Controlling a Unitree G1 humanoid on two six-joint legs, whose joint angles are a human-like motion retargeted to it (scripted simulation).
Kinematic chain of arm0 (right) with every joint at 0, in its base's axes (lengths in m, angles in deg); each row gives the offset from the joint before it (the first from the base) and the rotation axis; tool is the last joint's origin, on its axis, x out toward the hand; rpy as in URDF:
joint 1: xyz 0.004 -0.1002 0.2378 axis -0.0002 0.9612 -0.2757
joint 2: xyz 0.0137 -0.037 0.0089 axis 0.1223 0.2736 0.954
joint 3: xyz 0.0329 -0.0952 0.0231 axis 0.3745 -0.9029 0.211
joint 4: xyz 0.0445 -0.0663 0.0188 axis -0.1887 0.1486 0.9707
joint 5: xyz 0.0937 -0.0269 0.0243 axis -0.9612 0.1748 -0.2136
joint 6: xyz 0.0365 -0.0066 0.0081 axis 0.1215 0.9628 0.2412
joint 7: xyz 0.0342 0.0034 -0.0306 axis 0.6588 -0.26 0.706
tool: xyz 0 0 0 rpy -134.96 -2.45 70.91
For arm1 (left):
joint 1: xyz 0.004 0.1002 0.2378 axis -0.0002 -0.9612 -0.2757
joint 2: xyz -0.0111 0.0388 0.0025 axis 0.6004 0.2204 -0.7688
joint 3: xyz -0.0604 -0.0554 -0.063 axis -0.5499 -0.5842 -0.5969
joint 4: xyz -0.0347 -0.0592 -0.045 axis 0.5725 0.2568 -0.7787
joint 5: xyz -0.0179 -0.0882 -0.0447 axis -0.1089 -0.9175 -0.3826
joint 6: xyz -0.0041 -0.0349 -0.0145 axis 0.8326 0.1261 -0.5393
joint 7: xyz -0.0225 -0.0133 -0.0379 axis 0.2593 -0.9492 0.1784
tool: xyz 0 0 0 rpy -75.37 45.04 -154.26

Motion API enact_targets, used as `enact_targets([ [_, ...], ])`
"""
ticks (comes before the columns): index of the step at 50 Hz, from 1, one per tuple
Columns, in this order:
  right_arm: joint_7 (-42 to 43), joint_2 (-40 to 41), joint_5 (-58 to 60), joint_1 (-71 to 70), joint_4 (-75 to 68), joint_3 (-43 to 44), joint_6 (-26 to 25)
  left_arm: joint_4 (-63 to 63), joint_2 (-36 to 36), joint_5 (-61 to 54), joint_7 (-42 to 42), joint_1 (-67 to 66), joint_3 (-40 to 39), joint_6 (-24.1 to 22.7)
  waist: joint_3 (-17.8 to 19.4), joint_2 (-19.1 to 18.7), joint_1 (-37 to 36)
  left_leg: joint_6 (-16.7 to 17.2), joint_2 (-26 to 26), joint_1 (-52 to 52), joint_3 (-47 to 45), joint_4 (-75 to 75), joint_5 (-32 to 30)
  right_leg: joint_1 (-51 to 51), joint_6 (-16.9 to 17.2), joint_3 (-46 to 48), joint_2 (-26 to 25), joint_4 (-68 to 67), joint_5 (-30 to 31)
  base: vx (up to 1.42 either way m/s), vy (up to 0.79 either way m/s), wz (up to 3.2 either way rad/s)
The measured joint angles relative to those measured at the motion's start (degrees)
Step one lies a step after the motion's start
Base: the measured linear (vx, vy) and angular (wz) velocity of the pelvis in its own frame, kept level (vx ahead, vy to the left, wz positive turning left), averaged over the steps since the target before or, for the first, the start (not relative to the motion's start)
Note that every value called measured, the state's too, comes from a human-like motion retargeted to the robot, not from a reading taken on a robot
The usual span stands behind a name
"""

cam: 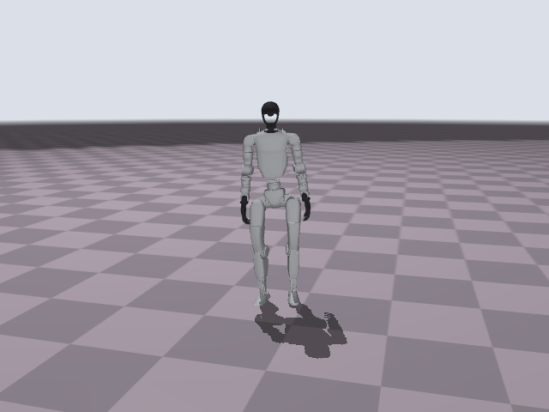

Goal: Upper body actions

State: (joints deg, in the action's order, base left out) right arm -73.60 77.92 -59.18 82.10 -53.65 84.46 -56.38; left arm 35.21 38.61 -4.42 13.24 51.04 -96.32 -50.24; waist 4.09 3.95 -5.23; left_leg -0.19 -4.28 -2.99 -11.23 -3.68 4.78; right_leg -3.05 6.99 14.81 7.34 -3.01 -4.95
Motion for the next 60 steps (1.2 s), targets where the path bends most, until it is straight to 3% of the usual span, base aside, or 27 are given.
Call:
enact_targets([
  [5,-0.01,0.98,-1.86,-0.46,3.67,-0.2,1.73,0.78,0.4,5.52,3.07,-2.12,1.02,0.93,0.69,0.09,0.11,1.54,0.63,0.38,0.13,-0.75,-0.82,-0.9,-1.71,1.93,-1.04,1.3,0.18,-0.05,-0.15,0.35],
  [10,-0.43,0.73,-2.07,-1.47,4.01,-1.09,2.24,-1.94,-1.22,1.53,1.23,-1.89,-1.64,0.78,4.13,0.1,-0.61,3.61,0.35,1.46,1.66,-3.66,-1.88,-2.16,-2.55,1.83,-0.81,1.92,0.54,-0.13,-0.13,0.25],
  [15,0.65,-0.28,-1.73,-1.35,1.23,-0.01,2.76,-3.64,-2.37,-2.44,-0.05,1.24,-2.05,0.79,5.06,-0.06,-0.39,8.64,-0.96,5.38,5.67,-7.42,-6.47,-1.92,-2.89,6.12,0.73,2.97,0.77,-0.2,-0.07,0.85],
  [18,0.55,-1.11,-1.08,-0.56,-1.42,1.02,2.07,-4.87,-2.86,-2.95,-0.33,2.68,-0.57,0.5,4.88,-0.71,-0.04,13.44,-1.21,7.56,8.47,-8.98,-6.87,-1.85,-2.83,8.98,1.03,3.43,0.83,-0.11,-0.03,0.93],
  [20,0.64,-1.69,-0.61,-0.3,-3.39,1.09,1.19,-6.25,-3.09,-2.75,-0.87,2.94,0.35,-0.11,5.63,-0.7,-0.61,12.26,-0.73,7.7,7.82,-9.27,-5.39,-2.21,-2.82,9.49,1.53,3.56,1.07,-0.03,0.01,0.17],
  [25,1.63,-2.32,0.19,1.1,-6.15,0.78,-0.64,-7.78,-2.9,-0.42,-0.78,1.17,1.28,-1.27,4.96,0.18,-0.78,1.41,2.69,5.83,-0.76,-6.5,-6.17,-2.51,-2.35,8.46,2.87,3.51,1.36,0.11,0.1,-0.2],
  [27,1.32,-2.2,0.35,1.81,-6.16,1.15,-0.65,-6.75,-2.49,0.44,-0.65,0.62,1.41,-0.95,4.09,-0.72,-0.55,4.69,4.0,4.54,-1.7,-4.15,-6.37,-2.58,-2.25,7.76,1.68,3.46,1.37,0.21,0.16,-0.3],
  [33,0.65,-1.96,-0.23,3.07,-5.71,2.78,-0.59,-2.54,-2.19,0.85,-1.07,0.19,1.17,0.82,1.61,-0.74,0.88,1.35,2.97,1.29,-7.05,1.57,-3.35,-2.29,-0.85,7.16,2.12,2.88,1.81,0.22,0.19,-0.17],
  [45,1.52,1.1,-2.07,-0.22,1.12,-3.59,0.12,-5.16,-1.35,-0.5,-4.31,1.39,-2.41,2.14,4.01,-0.12,-2.88,-1.38,2.33,-0.5,-13.74,4.24,-0.96,4.81,2.65,-0.5,3.83,-5.7,5.47,0.07,0.16,-0.84],
  [50,3.21,1.83,3.28,0.18,2.66,-6.89,0.33,-4.09,0.41,-0.09,-4.14,1.81,-2.73,2.95,4.67,0.0,-0.52,-1.93,2.32,-1.83,-12.23,4.08,-0.91,1.81,-0.07,-3.17,1.34,-4.36,1.83,0.05,0.06,0.31],
  [53,2.89,1.52,6.5,2.02,1.32,-7.77,0.64,-3.06,0.97,0.86,-4.23,1.1,-2.74,3.66,2.35,1.49,-0.03,-1.98,0.7,-1.88,-9.9,3.86,-0.75,-0.89,-0.35,3.1,2.6,-0.73,2.83,0.2,0.07,0.66],
  [60,1.79,0.29,7.48,2.0,-5.59,-5.49,-1.61,-1.39,-0.72,-0.89,-5.07,0.41,-3.23,3.49,-0.82,1.21,-2.37,-2.04,0.43,-2.21,-9.56,4.43,-0.99,-1.97,-0.07,5.55,2.62,1.07,3.9,0.08,0.04,0.11],
])
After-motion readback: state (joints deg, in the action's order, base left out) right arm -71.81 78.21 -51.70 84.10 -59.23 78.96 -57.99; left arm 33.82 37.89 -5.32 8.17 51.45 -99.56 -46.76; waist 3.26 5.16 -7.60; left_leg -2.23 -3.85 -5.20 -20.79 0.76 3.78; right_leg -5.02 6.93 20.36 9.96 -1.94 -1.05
